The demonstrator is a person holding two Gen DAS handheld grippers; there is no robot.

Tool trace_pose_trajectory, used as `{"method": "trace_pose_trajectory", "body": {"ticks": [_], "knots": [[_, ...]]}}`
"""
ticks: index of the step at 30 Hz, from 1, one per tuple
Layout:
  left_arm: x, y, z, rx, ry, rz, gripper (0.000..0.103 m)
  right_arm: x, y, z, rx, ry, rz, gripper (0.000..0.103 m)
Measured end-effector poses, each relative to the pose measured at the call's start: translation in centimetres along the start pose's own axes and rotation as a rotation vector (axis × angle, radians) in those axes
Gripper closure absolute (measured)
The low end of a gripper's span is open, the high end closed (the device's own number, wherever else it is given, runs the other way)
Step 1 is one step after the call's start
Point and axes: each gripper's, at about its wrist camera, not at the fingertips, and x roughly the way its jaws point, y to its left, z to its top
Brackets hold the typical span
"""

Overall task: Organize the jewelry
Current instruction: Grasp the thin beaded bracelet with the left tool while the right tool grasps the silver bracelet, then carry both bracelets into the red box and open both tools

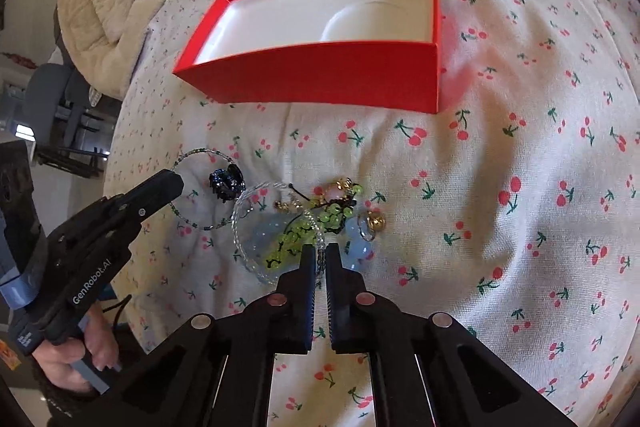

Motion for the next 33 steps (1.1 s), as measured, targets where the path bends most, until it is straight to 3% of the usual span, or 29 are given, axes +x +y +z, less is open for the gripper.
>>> {"method": "trace_pose_trajectory", "body": {"ticks": [11,21,26,33], "knots": [[-3.2,-1.1,1.2,-0.023,-0.098,-0.026,0.097,-4.0,2.1,0.7,-0.036,-0.14,0.04,0.099],[-4.2,-3.0,3.9,-0.022,-0.133,-0.063,0.097,-7.5,1.8,2.4,0.002,-0.226,0.105,0.099],[-3.0,-3.6,6.7,-0.026,-0.12,-0.153,0.097,-8.7,2.0,4.5,0.021,-0.263,0.128,0.099],[0.7,-2.7,10.1,-0.054,-0.103,-0.204,0.097,-8.1,2.5,8.1,0.017,-0.313,0.156,0.099]]}}
